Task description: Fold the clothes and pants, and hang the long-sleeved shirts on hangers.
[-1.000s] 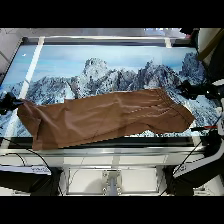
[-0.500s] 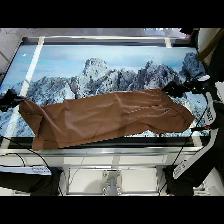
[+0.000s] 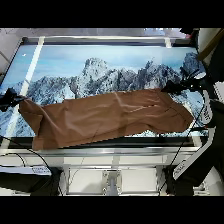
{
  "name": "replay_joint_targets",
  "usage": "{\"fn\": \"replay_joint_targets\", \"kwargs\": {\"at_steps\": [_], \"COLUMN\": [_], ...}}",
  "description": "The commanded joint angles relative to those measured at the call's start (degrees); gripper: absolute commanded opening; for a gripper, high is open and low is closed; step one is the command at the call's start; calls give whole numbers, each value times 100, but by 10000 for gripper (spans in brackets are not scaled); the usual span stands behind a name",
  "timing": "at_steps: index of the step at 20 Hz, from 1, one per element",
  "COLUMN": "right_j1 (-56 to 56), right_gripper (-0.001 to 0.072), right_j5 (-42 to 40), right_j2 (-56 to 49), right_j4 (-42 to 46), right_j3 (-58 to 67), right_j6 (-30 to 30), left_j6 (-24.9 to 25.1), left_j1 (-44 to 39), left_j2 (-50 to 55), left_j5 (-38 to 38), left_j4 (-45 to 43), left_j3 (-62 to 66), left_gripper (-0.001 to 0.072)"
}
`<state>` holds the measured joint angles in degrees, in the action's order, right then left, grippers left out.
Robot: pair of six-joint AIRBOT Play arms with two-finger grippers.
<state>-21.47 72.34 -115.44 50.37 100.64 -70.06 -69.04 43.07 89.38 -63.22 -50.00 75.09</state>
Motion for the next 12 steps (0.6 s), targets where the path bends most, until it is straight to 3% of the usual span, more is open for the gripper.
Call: {"fn": "replay_joint_targets", "kwargs": {"at_steps": [1,4,7,10,12], "right_j1": [-212,-527,-848,-997,-876], "right_gripper": [43,43,43,43,43], "right_j5": [391,957,1045,529,-28], "right_j2": [407,1156,1899,2273,2192], "right_j4": [378,833,1207,1189,1145], "right_j3": [289,293,291,291,291], "right_j6": [-356,-466,-734,-793,-907], "left_j6": [201,216,184,-157,-262], "left_j1": [-142,-621,-1298,-1823,-2028], "left_j2": [-173,-190,-184,-42,269], "left_j5": [87,138,907,2011,2059], "left_j4": [35,39,35,-109,-164], "left_j3": [175,804,1519,1939,2074], "left_gripper": [8,9,8,8,8]}}
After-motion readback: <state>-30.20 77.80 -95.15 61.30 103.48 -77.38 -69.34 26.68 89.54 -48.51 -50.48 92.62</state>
